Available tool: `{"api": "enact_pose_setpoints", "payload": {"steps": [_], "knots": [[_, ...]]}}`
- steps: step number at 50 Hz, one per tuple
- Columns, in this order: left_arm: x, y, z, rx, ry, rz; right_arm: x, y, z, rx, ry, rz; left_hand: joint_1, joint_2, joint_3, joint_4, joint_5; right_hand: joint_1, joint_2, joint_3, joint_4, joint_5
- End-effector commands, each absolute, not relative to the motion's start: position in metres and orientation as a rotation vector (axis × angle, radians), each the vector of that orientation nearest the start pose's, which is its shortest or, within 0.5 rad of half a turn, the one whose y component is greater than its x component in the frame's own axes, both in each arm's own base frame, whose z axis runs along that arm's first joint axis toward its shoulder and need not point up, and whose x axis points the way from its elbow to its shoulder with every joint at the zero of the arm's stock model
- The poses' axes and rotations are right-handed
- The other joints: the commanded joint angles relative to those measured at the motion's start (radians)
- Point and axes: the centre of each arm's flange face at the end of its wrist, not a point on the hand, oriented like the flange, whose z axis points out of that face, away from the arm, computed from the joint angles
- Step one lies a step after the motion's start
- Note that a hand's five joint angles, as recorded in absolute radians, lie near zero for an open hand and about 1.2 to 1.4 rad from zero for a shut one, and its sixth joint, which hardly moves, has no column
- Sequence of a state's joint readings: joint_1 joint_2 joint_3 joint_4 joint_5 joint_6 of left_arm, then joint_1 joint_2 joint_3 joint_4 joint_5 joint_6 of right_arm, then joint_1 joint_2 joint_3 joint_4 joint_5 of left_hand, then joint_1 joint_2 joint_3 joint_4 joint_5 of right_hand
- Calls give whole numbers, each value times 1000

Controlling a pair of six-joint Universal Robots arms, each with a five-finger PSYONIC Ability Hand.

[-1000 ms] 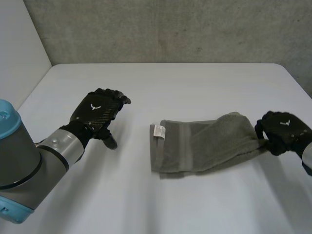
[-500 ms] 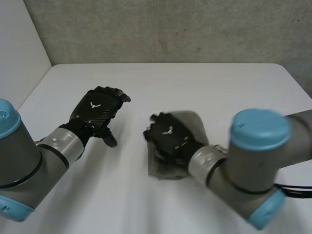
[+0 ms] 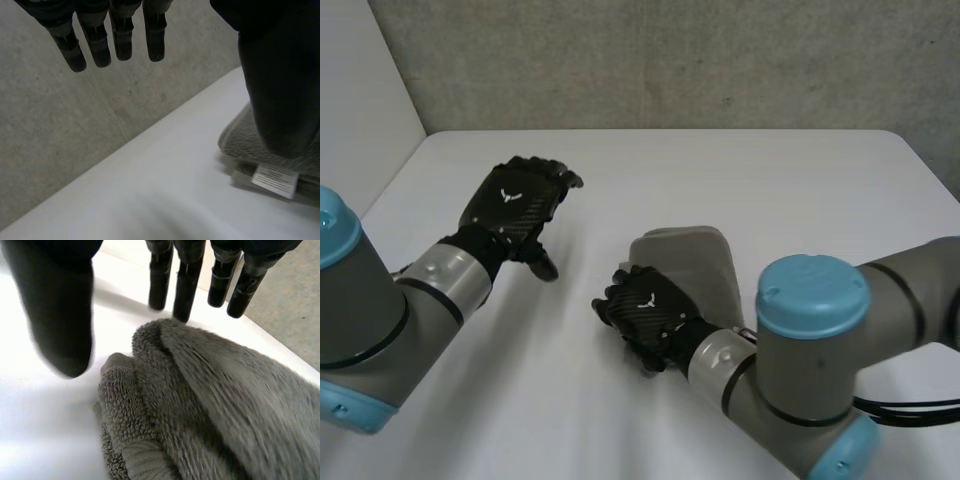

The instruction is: Fold the towel.

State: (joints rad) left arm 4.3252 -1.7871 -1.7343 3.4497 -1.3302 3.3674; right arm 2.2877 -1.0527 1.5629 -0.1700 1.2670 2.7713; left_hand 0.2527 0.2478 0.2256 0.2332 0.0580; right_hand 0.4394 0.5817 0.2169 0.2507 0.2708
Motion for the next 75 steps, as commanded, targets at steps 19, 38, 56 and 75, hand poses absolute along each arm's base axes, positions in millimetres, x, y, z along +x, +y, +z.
{"api": "enact_pose_setpoints", "payload": {"steps": [19, 38, 56, 75], "knots": [[-362, -249, 205, 990, 2641, -2394, 246, -267, 196, -730, 2133, -1663, -63, -58, -51, -59, -43, -265, -407, -42, -76, -271], [-364, -232, 126, 1079, 2840, -2041, 269, -285, 147, -581, 2198, -1434, -63, -58, -51, -59, -43, -265, -407, -42, -76, -271], [-339, -217, 115, 1051, 2895, -1895, 297, -266, 116, -660, 2204, -1311, -66, -61, -51, -59, -45, -265, -407, -42, -76, -271], [-314, -239, 225, 827, 2614, -2315, 283, -267, 240, -623, 2003, -1700, -66, -61, -51, -59, -45, -265, -407, -42, -76, -271]]}}
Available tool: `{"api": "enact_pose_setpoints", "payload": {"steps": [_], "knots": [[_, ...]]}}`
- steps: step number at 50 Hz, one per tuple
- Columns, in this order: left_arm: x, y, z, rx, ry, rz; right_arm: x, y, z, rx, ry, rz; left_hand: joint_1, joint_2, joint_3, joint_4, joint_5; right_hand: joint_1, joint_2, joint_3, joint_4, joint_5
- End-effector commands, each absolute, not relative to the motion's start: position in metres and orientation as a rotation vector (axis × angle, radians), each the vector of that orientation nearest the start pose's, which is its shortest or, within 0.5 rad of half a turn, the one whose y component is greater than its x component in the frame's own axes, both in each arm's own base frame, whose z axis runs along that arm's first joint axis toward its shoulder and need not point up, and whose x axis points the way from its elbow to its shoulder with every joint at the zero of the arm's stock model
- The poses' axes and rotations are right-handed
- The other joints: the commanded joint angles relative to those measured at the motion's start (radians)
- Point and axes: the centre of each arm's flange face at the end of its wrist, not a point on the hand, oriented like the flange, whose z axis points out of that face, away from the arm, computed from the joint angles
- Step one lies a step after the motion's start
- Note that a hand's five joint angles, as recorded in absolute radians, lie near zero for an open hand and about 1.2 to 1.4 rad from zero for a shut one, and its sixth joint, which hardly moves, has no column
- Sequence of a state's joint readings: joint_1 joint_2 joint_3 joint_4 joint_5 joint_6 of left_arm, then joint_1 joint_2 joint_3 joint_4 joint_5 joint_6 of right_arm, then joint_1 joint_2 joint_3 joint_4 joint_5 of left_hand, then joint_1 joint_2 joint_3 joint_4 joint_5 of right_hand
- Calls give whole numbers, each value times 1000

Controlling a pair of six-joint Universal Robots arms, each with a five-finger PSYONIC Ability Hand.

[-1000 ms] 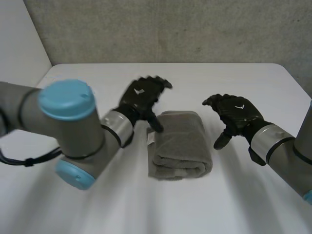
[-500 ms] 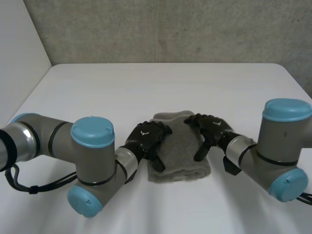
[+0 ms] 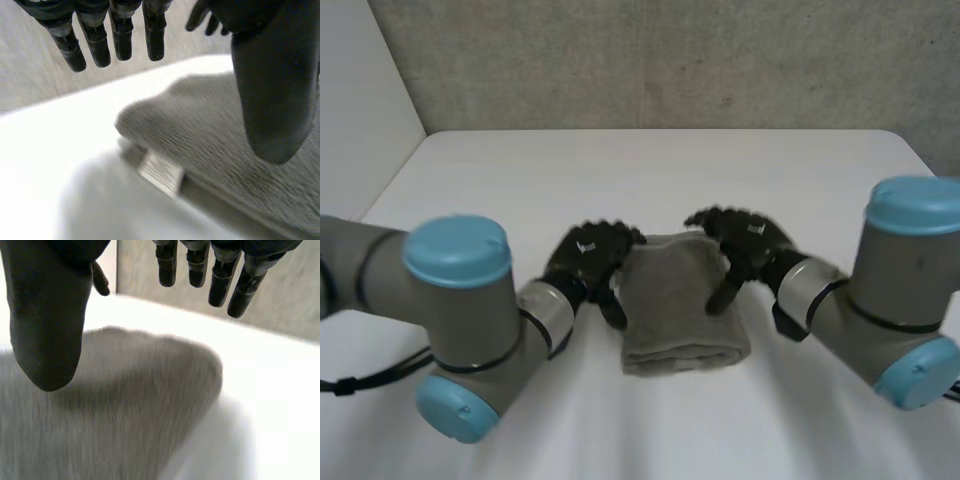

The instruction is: Fold the towel.

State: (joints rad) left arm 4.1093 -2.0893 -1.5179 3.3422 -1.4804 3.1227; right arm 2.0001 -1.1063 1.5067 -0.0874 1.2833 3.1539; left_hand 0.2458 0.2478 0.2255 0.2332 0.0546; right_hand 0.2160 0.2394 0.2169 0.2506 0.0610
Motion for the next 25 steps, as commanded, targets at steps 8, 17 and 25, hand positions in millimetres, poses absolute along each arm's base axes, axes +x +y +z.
{"api": "enact_pose_setpoints", "payload": {"steps": [8, 17, 25], "knots": [[-288, -247, 286, 616, 2490, -2416, 266, -275, 300, -460, 1988, -1971, -59, -61, -51, -59, -42, -41, -65, -42, -76, -61], [-278, -250, 298, 539, 2480, -2375, 255, -272, 301, -452, 2073, -2062, -59, -61, -51, -59, -42, -41, -65, -42, -76, -61], [-277, -248, 303, 534, 2463, -2398, 244, -277, 306, -431, 2081, -2095, -59, -61, -51, -59, -42, -41, -65, -42, -76, -61]]}}
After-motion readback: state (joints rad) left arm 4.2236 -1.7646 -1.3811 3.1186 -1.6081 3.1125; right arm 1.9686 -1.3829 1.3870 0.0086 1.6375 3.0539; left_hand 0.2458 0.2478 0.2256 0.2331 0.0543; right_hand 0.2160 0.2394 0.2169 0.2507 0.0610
